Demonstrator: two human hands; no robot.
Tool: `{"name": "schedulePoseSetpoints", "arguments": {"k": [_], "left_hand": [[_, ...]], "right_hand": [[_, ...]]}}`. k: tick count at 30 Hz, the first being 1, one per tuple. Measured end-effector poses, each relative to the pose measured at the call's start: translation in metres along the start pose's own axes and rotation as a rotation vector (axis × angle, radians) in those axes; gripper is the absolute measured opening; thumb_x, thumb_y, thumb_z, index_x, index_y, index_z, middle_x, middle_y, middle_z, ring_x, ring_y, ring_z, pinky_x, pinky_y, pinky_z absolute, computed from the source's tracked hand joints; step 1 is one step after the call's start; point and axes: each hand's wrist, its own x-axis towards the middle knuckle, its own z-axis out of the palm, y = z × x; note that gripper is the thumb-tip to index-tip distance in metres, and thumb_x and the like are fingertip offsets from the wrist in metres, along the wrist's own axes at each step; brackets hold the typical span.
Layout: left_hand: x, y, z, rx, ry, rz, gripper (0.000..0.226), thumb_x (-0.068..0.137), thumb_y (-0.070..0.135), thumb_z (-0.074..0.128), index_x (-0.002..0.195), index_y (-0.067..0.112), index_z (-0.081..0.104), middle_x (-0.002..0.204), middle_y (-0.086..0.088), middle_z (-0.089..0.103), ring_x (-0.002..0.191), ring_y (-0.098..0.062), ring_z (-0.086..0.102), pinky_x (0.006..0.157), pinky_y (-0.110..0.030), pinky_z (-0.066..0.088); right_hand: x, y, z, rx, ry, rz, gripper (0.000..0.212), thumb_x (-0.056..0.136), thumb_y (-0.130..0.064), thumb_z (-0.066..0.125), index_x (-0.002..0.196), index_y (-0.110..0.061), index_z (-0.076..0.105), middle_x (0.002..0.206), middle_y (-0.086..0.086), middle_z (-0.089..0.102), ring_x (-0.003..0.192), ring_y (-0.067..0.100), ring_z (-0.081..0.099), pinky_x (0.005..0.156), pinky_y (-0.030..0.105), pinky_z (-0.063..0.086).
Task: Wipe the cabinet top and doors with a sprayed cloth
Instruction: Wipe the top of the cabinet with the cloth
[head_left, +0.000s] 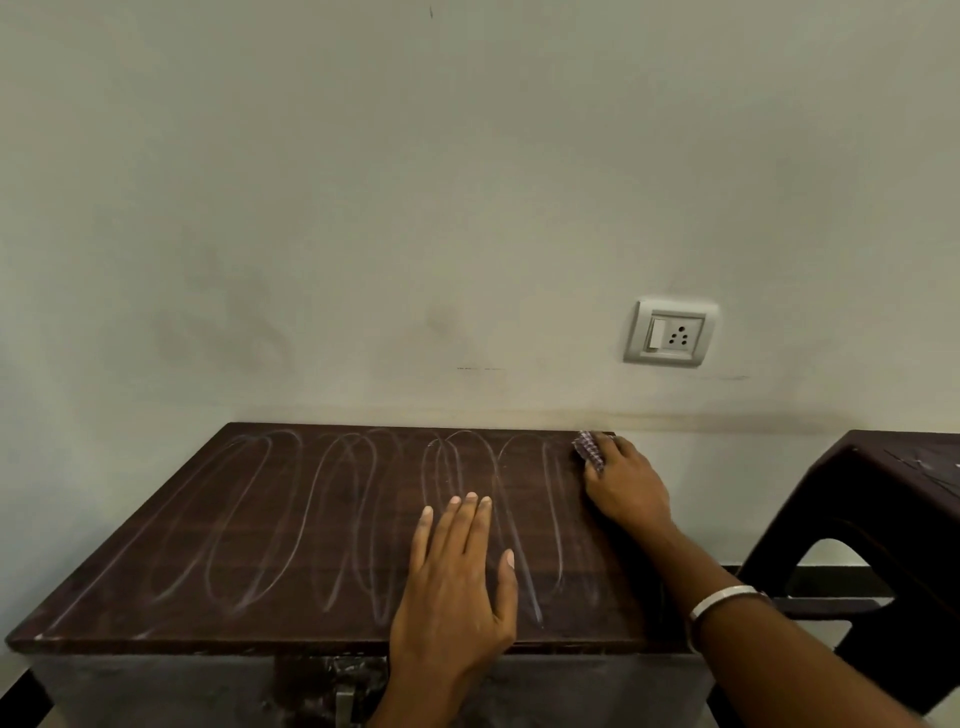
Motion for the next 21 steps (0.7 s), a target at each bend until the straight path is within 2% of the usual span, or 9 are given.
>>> {"name": "schedulePoseSetpoints", "arguments": {"k": [5,12,21], "left_hand": [[0.0,0.001,0.001,0.012,-0.005,-0.005,0.064,0.095,0.05,0.018,0.148,0.017,0.032,0.154,0.001,0.032,0.145,-0.011,0.02,0.119,-0.038,0.0],[0.0,0.0,0.0,-0.005,0.01,-0.005,0.066,0.093,0.05,0.015,0.149,0.017,0.029,0.155,0.002,0.03,0.146,-0.01,0.016,0.121,-0.035,-0.001],[-0.001,0.001,0.001,0.015,0.007,-0.005,0.066,0.093,0.049,0.015,0.149,0.017,0.029,0.155,0.002,0.03,0.146,-0.011,0.017,0.121,-0.036,-0.001]], "right_hand": [[-0.005,-0.002,-0.002,-0.021,0.003,0.059,0.056,0.097,-0.04,0.04,0.15,-0.025,0.032,0.154,0.006,0.035,0.138,0.027,0.037,0.114,0.041,0.03],[-0.028,-0.027,0.007,-0.004,-0.034,-0.055,0.056,0.098,-0.04,0.04,0.151,-0.027,0.031,0.157,0.006,0.031,0.144,0.025,0.03,0.119,0.041,0.025],[-0.035,0.001,-0.011,-0.03,0.026,0.074,0.056,0.098,-0.039,0.04,0.151,-0.025,0.031,0.155,0.005,0.034,0.138,0.026,0.037,0.115,0.04,0.03]]}}
